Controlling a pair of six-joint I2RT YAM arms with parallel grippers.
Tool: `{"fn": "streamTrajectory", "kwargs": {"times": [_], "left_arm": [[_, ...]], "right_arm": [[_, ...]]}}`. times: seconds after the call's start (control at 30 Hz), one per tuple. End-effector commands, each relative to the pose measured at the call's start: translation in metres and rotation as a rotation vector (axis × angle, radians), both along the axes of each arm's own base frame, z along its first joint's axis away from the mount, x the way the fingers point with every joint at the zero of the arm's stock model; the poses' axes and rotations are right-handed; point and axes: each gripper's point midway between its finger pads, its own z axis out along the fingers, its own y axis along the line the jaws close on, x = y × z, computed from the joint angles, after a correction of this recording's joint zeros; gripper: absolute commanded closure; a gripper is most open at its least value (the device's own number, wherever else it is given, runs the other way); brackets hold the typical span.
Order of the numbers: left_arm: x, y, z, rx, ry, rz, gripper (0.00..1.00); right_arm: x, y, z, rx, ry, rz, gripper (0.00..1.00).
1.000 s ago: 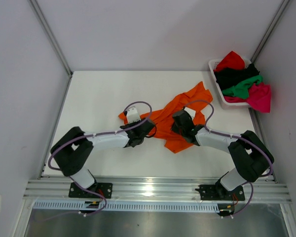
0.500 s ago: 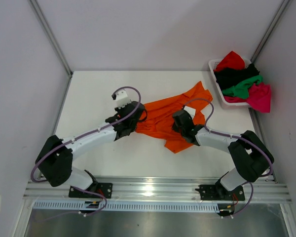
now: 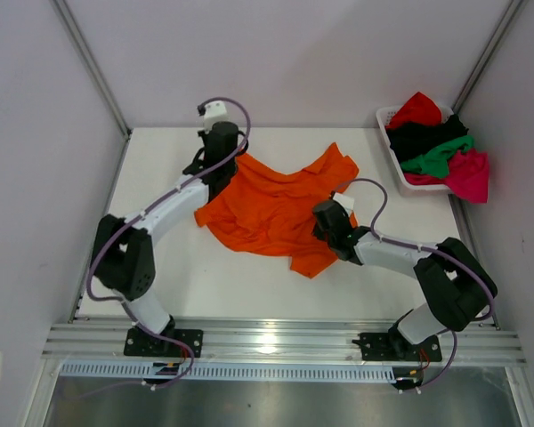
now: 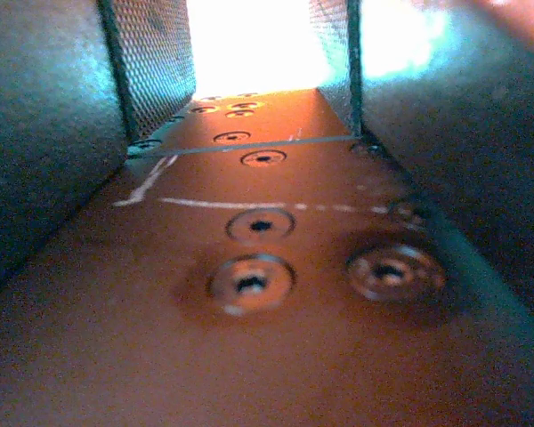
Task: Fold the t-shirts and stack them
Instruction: Flatten the tshirt out
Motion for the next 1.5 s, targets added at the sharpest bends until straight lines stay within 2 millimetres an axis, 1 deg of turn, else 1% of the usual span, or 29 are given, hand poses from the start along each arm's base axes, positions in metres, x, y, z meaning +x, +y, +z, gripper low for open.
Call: {"fn": "streamTrajectory", "kwargs": {"times": [0.0,0.03,0.07,0.1,0.13,0.17,0.2,0.23,0.3,0.33,0.5,0.57,0.63,0.67,0.7,0.77,0.8,0.83,0.9,0.93,1.0,1.07,1.13,1.17,1.2,1.27,1.3,1.37,1.47], "left_arm": [[0.047,-0.026,0.064,0.138,-0.101,-0.135,0.95],[0.059,-0.028,0.032,0.175,-0.020,-0.142,0.94],[0.066,-0.029,0.022,0.174,0.012,-0.151,0.94],[0.080,-0.023,0.040,0.137,-0.011,-0.143,0.96],[0.085,-0.026,0.008,0.107,0.074,-0.160,0.96],[0.090,-0.022,0.000,0.087,0.095,-0.157,0.96],[0.097,-0.012,0.001,0.049,0.094,-0.137,0.98],[0.099,-0.009,-0.009,0.044,0.114,-0.139,0.98],[0.100,0.007,-0.021,0.054,0.142,-0.101,0.99],[0.099,0.016,-0.023,0.070,0.149,-0.064,0.99],[0.093,0.058,-0.043,0.137,0.202,0.067,0.99],[0.092,0.074,-0.050,0.145,0.227,0.118,0.97],[0.092,0.079,-0.050,0.147,0.247,0.125,0.86],[0.092,0.079,-0.048,0.146,0.246,0.120,0.78],[0.090,0.076,-0.045,0.143,0.248,0.095,0.65],[0.087,0.069,-0.034,0.115,0.229,0.058,0.58],[0.081,0.062,-0.043,0.087,0.245,0.013,0.46],[0.077,0.057,-0.019,0.056,0.192,-0.018,0.41],[0.066,0.044,-0.017,0.010,0.188,-0.092,0.34],[0.058,0.041,0.008,-0.011,0.137,-0.114,0.33],[0.046,0.033,0.014,-0.030,0.123,-0.145,0.30],[0.032,0.025,0.033,-0.041,0.095,-0.171,0.30],[0.021,0.021,0.040,-0.046,0.083,-0.184,0.30],[0.012,0.016,0.052,-0.051,0.060,-0.198,0.30],[0.006,0.014,0.054,-0.052,0.060,-0.200,0.30],[-0.005,0.008,0.059,-0.058,0.053,-0.213,0.30],[-0.014,0.008,0.069,-0.070,0.030,-0.220,0.30],[-0.023,0.003,0.078,-0.085,0.008,-0.239,0.30],[-0.043,-0.006,0.092,-0.107,-0.023,-0.279,0.30]], "right_arm": [[-0.002,-0.006,0.008,-0.012,-0.032,-0.009,0.63],[-0.002,-0.006,0.009,-0.009,-0.033,-0.011,0.63],[-0.002,-0.006,0.009,-0.009,-0.036,-0.012,0.63],[-0.004,-0.008,0.007,-0.012,-0.032,-0.018,0.63],[-0.005,-0.009,0.007,-0.014,-0.030,-0.018,0.63],[-0.006,-0.010,0.010,-0.009,-0.036,-0.018,0.63],[-0.008,-0.014,0.008,-0.019,-0.035,-0.024,0.63],[-0.010,-0.016,0.008,-0.021,-0.037,-0.027,0.63],[-0.011,-0.020,0.011,-0.026,-0.050,-0.038,0.63],[-0.014,-0.024,0.007,-0.034,-0.044,-0.039,0.63],[-0.017,-0.024,0.000,-0.023,-0.031,-0.044,0.63],[-0.018,-0.021,-0.002,-0.011,-0.027,-0.039,0.63],[-0.019,-0.019,-0.002,-0.005,-0.028,-0.036,0.63],[-0.019,-0.020,-0.002,-0.004,-0.030,-0.037,0.63],[-0.019,-0.019,-0.002,-0.003,-0.032,-0.036,0.63],[-0.019,-0.020,-0.002,-0.006,-0.035,-0.038,0.63],[-0.019,-0.019,-0.003,-0.008,-0.036,-0.036,0.63],[-0.019,-0.019,-0.002,-0.005,-0.040,-0.035,0.63],[-0.021,-0.018,-0.003,0.000,-0.051,-0.025,0.63],[-0.021,-0.018,-0.004,0.002,-0.055,-0.020,0.63],[-0.019,-0.015,0.000,0.022,-0.082,-0.007,0.63],[-0.020,-0.016,-0.007,0.017,-0.083,0.000,0.63],[-0.016,-0.013,-0.006,0.015,-0.089,-0.002,0.63],[-0.014,-0.012,-0.007,0.010,-0.085,-0.003,0.63],[-0.013,-0.011,-0.013,0.000,-0.070,-0.004,0.63],[-0.008,-0.003,-0.012,0.016,-0.066,0.005,0.63],[-0.007,-0.001,-0.017,0.014,-0.055,0.007,0.63],[-0.004,0.005,-0.018,0.032,-0.045,0.007,0.63],[-0.006,0.006,-0.028,0.025,-0.001,-0.006,0.63]]}}
